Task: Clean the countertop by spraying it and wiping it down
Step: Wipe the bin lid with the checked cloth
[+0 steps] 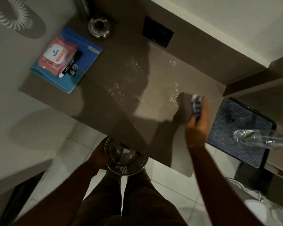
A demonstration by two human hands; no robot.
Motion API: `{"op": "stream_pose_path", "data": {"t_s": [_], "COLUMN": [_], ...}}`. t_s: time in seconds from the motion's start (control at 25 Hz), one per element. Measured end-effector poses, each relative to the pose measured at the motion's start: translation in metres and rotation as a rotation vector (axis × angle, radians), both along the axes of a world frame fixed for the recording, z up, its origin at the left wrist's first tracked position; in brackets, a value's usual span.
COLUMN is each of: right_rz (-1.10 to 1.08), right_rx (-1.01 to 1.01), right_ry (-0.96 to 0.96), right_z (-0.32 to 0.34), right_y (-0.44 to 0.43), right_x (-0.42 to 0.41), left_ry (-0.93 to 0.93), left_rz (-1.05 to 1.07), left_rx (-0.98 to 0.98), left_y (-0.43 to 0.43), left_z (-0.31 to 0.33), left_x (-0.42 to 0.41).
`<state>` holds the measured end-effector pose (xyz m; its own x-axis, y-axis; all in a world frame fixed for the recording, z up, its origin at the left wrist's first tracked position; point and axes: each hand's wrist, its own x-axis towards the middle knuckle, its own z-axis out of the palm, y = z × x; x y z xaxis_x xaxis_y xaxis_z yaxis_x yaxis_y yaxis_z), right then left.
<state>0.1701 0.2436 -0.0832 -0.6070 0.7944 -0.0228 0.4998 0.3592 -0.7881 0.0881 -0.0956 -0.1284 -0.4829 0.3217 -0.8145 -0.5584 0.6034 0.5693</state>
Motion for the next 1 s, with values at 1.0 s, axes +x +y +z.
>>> {"op": "stream_pose_path", "data": {"t_s": [1.0], "right_rz": [0.383], "right_rx": [-0.435], "right_ry": [-0.122], "right_z": [-0.001], "right_y": [-0.179], "right_x": [0.02], "left_ry": [0.073], "left_rz": [0.185], "left_rx": [0.074], "left_y": [-0.018], "left_z": [0.004], "left_x": [0.023]}}
